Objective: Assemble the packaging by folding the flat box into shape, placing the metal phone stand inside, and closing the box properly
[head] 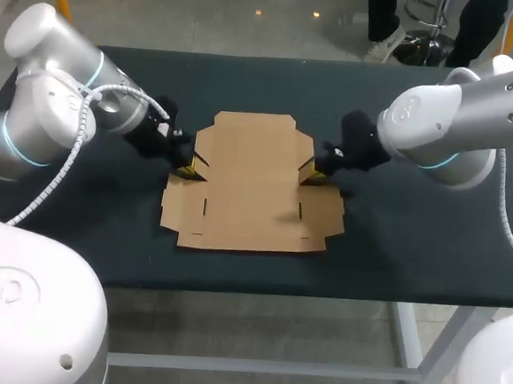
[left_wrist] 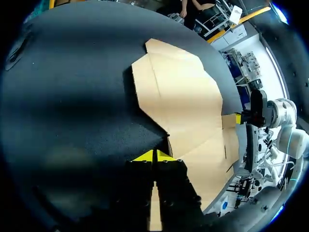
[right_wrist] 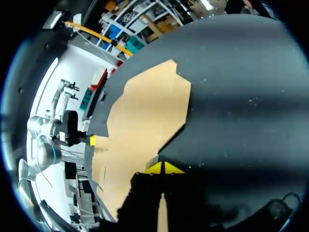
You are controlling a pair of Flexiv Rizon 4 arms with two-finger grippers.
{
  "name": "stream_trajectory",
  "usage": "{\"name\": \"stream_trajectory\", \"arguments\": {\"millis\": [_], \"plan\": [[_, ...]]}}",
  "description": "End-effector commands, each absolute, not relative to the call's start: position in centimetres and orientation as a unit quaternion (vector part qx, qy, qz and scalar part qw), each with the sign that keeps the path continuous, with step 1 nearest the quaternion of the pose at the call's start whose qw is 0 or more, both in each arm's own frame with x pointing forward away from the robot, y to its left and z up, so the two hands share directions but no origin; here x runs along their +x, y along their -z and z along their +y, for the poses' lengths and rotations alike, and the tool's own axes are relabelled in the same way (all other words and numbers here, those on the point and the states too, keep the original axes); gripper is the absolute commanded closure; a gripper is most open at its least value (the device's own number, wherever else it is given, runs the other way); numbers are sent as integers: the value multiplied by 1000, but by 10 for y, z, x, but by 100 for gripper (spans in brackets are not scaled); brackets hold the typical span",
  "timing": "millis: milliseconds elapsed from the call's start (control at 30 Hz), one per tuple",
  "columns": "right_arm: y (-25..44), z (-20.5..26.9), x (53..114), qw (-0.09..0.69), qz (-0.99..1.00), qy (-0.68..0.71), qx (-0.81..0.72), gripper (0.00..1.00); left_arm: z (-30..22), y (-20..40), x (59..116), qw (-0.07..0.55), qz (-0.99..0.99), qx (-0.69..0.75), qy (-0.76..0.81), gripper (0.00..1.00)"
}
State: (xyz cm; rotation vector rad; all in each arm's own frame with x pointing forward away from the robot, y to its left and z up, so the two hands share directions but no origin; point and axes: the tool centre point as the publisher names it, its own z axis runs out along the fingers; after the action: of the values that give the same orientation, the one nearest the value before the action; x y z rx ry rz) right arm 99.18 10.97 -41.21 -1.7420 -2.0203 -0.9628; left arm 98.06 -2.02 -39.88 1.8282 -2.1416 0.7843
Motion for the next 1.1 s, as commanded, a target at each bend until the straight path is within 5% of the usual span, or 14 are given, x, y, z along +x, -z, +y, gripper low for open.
{"name": "stream_trajectory", "arguments": {"millis": [33,1100], "plan": [[410,115,990,138,-703,326,-617,100,-27,395,979,94,-729,631,-247,100],[406,127,985,89,-692,294,-653,100,-50,391,972,72,-713,671,-190,100]]}}
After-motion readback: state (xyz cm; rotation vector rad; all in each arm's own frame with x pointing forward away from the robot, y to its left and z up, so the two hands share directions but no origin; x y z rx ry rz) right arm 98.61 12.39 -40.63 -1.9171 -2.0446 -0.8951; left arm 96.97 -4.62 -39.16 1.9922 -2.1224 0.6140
